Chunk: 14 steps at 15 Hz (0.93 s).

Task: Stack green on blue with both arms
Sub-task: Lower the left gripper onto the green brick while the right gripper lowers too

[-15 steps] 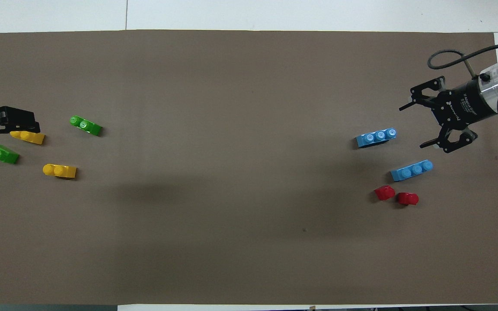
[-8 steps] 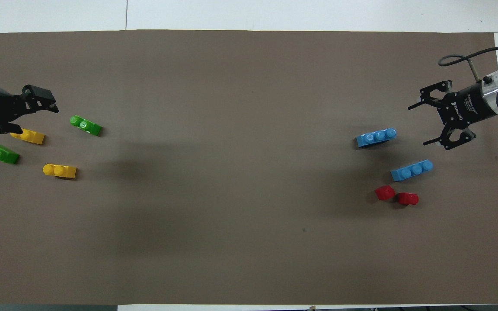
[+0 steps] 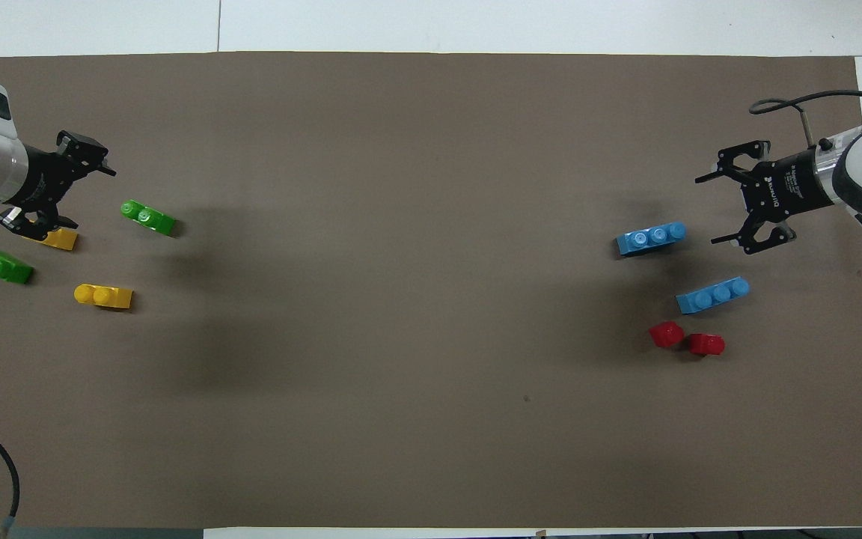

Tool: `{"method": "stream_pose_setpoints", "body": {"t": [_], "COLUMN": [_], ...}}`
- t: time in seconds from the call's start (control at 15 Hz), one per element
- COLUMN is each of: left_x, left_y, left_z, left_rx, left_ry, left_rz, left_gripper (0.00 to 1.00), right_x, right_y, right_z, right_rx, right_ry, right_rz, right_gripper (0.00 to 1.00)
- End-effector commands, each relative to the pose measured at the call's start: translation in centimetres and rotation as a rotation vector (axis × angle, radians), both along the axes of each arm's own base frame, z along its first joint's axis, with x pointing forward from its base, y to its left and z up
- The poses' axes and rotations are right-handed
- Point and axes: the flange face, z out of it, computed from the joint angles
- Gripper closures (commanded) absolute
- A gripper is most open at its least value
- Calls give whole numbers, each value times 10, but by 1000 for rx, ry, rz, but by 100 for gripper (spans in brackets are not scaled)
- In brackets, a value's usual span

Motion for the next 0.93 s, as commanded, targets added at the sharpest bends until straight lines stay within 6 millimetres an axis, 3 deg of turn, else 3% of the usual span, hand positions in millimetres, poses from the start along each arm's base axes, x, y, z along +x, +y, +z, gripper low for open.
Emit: {"method": "stream_pose_setpoints", "body": {"t": [0.0,0.53,0.87], "left_x": [14,24,19], "left_y": [3,-1,-3], "left_z": [-26,-81,-95], "left_rx": [-22,-35,-34], "left_ry": [-15,-31,-34], "left_rz": [124,230,235], "left_gripper": [0,0,0], "right_x": [-10,-22,-18], "right_y": [8,15,13], "right_z": [-14,-49,-69], "right_rx": [-1,-2,-14], "right_ry": [-4,10,-2], "right_rz": [-37,16,15], "right_gripper": [0,0,0]}}
